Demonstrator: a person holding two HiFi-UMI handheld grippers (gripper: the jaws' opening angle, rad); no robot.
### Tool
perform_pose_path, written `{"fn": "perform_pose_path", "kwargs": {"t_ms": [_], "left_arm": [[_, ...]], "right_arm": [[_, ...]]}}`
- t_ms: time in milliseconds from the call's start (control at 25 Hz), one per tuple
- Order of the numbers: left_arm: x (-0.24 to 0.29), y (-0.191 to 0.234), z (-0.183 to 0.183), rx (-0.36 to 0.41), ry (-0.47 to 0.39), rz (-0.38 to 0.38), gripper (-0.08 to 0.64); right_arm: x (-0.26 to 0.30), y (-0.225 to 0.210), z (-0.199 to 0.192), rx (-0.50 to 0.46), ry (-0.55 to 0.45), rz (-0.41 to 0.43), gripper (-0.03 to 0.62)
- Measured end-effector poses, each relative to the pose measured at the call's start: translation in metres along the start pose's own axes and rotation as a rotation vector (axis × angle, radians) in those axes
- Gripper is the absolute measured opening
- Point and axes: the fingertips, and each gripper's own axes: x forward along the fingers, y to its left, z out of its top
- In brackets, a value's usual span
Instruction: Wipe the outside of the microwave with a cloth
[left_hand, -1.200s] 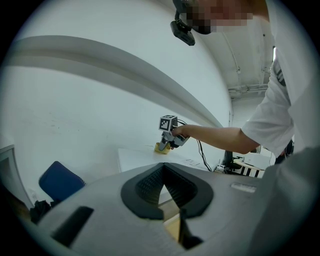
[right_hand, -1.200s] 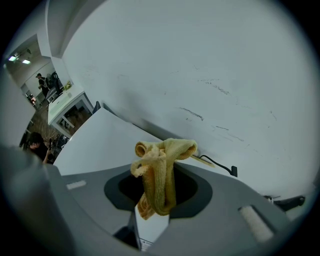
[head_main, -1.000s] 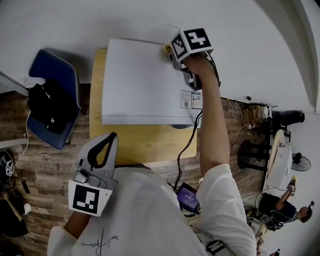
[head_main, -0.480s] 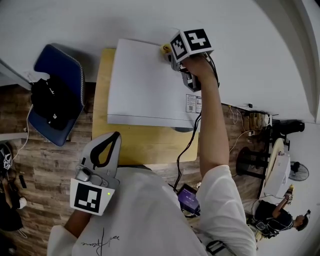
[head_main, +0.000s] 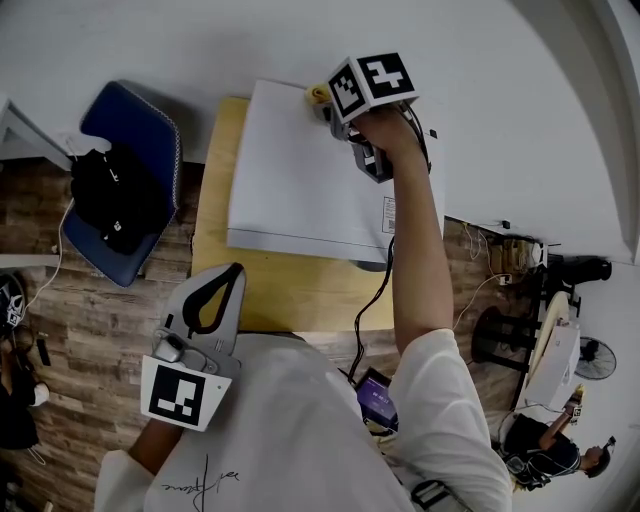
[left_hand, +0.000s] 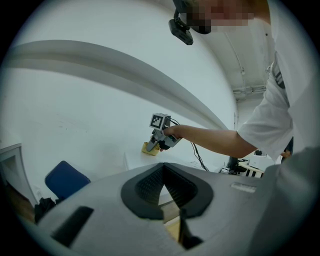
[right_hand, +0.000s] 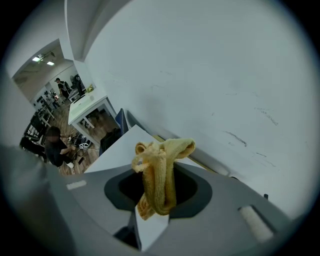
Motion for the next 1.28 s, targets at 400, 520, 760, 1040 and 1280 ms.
{"fn": "perform_pose_path", "kwargs": {"t_ms": [400,520,760,1040,1280], "left_arm": [[-0.003,0.006,0.002,-0.007,0.0,0.028,-0.008],[-0.003,0.006,0.003,-0.005,-0.005,0.035,-0.008],[-0.005,0.009,0.002,-0.003,-0.005,0.042,-0.008],[-0.005,0.003,0.005,0.011,-0.006,0.041,-0.008],[-0.003,-0.012,0.002,0.036,0.006,0.004,-0.008]], "right_arm": [[0.005,0.026,0.017,-0.036,-0.014,0.024,0.124],[0.007,0.038,0.023,-0.04,-0.028,0.054,0.124],[0.013,0.074,0.036,-0.06,-0.061,0.147,0.124],[-0.013,0.12,0.044,-0.04,-0.151,0.393,0.124],[-0.047,0.085,0.028,-0.037,-0.188,0.316,0.124]]}}
